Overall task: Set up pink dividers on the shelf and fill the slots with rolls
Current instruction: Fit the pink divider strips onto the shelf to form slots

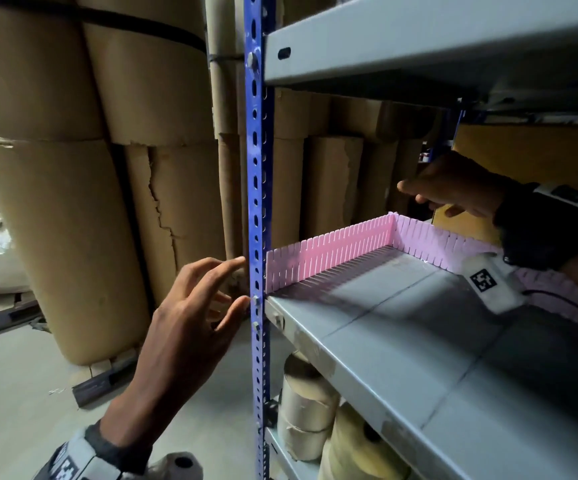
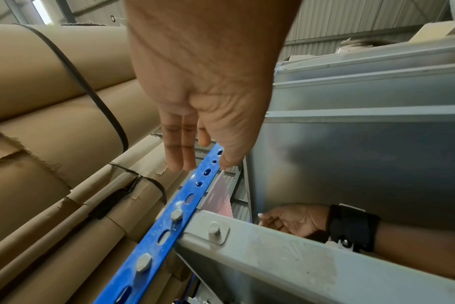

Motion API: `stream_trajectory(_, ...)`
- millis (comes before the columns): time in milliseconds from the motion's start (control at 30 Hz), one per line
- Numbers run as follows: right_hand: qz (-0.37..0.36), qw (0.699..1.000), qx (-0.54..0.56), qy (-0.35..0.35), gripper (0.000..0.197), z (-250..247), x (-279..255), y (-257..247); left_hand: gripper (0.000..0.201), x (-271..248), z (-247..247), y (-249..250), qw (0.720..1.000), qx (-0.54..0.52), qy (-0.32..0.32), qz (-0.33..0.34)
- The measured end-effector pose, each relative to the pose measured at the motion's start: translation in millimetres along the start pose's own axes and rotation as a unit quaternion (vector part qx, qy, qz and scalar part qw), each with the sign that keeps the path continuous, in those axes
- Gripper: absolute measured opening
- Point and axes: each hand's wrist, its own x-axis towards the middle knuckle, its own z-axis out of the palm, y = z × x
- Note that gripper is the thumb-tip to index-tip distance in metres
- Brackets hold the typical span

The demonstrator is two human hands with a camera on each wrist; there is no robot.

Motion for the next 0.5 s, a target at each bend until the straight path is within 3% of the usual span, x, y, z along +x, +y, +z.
stream_trajectory(133, -0.01, 1.0, -0.02, 0.017, 0.045, -14.7, -39.0, -21.7, 0.056, -9.4, -16.5, 2.8, 0.999, -0.044, -0.026, 0.016)
stream_trajectory(300, 0.037, 0.997, -0.071, 0.011, 0.042, -13.3, -113.3, -60.4, 0.047, -39.6, -43.7, 1.4, 0.99, -0.113, -0.077, 0.023)
stream_trajectory(500, 0.114, 0.982, -0.151, 0.018, 0.041, -18.5, -241.7, -88.8, 0.023, -97.1, -44.4, 16.5, 0.965, -0.231, -0.12, 0.018)
